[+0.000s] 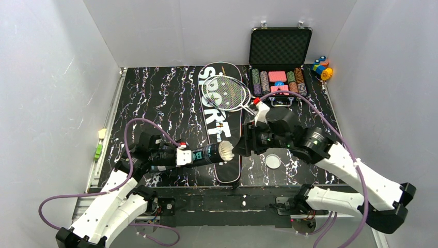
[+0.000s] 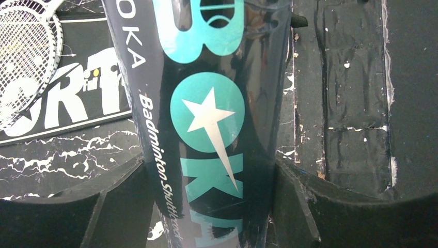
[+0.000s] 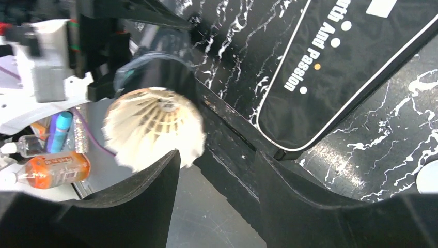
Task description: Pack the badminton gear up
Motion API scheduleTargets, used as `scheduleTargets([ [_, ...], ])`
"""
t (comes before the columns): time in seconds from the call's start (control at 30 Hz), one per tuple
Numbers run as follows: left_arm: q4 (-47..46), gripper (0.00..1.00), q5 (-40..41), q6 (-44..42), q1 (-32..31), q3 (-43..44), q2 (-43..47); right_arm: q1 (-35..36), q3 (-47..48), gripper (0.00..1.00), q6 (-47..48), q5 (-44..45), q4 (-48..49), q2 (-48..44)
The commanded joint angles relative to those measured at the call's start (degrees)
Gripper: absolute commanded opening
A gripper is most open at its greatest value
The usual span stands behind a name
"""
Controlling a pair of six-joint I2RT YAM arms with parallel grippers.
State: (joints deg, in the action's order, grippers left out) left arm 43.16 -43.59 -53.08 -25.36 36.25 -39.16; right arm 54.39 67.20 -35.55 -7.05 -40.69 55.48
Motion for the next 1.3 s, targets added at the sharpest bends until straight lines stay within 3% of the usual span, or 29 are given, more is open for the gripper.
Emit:
scheduleTargets([
  [0.0,-1.57,0.16,-2.89,1.60,-0.30,3.24,0.61,-0.07,-0.68,0.63,0.96,1.38,3.07,2.25],
  [0.57,-3.16,0.16,-4.22,3.35,-0.30,3.74,0.75,0.84,-4.50,0.63,-2.28,1.13,13.13,9.25],
  [0.83,-3.58,0.16,-3.94,3.54,-0.30,2.66,0.95,2.25,-1.71,0.69,-3.64,2.88,13.96,10.64],
  [1.07,-3.33,0.16,-2.95,2.87,-0.30,1.10,1.58,-8.69,5.47,0.76,-0.27,1.68,6.04,3.18],
  [1.27,-3.31,0.16,-3.08,3.09,-0.30,1.05,1.79,-19.85,2.81,0.79,4.18,2.66,1.22,2.26],
])
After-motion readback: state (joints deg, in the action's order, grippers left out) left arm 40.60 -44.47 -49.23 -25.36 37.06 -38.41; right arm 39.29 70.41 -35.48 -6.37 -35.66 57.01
